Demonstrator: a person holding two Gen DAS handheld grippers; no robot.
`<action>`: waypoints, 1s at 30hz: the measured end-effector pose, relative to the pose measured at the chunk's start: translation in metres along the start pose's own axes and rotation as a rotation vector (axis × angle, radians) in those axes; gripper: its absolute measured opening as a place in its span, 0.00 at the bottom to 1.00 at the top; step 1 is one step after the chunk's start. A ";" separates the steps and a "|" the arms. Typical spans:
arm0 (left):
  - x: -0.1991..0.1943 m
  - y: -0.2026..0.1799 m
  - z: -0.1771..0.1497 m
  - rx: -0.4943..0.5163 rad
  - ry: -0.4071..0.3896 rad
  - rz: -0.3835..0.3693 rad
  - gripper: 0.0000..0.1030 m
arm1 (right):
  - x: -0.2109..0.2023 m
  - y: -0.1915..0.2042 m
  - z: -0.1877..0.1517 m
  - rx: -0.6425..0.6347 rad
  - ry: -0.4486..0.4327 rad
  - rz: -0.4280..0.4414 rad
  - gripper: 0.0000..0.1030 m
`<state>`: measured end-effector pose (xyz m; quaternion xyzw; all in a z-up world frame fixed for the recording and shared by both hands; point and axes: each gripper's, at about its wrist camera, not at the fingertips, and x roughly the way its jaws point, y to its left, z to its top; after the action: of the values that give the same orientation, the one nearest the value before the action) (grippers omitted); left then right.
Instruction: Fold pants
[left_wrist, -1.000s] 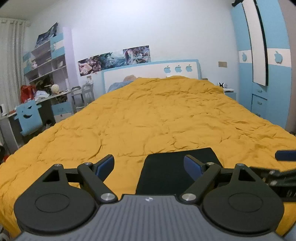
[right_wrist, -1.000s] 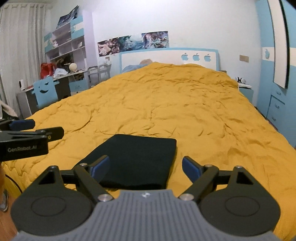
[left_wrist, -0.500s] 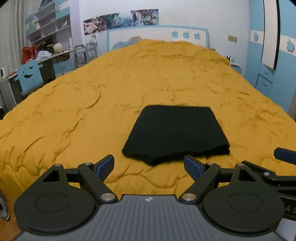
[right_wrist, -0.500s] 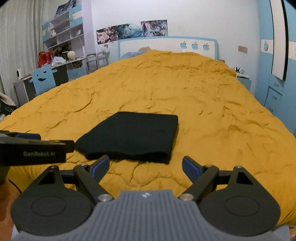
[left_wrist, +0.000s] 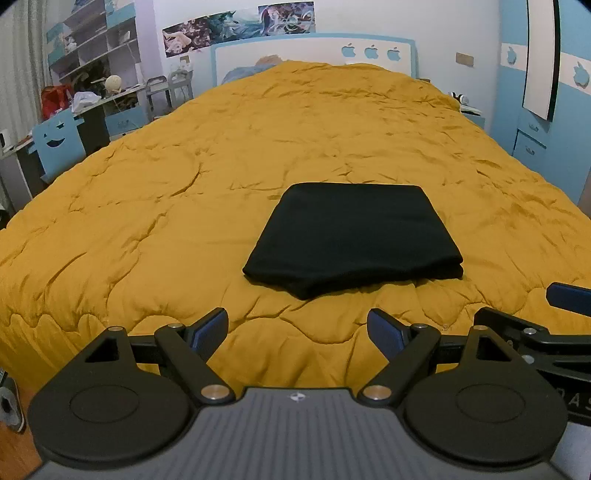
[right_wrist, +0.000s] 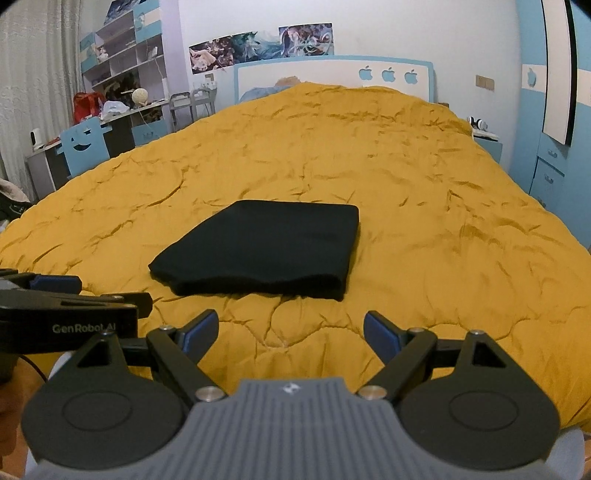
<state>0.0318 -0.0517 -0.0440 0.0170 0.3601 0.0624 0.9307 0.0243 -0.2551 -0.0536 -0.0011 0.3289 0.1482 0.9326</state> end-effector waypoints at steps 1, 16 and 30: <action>0.000 0.000 0.000 0.000 0.002 0.001 0.96 | 0.000 0.000 0.000 -0.001 0.000 0.001 0.79; 0.000 0.000 0.001 -0.004 0.006 0.000 0.96 | 0.001 0.002 0.000 -0.006 -0.003 0.004 0.79; 0.000 0.000 0.001 -0.003 0.004 -0.001 0.96 | 0.001 0.002 0.000 -0.006 -0.003 0.006 0.79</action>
<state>0.0323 -0.0516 -0.0430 0.0153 0.3620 0.0627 0.9299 0.0245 -0.2534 -0.0541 -0.0026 0.3272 0.1521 0.9326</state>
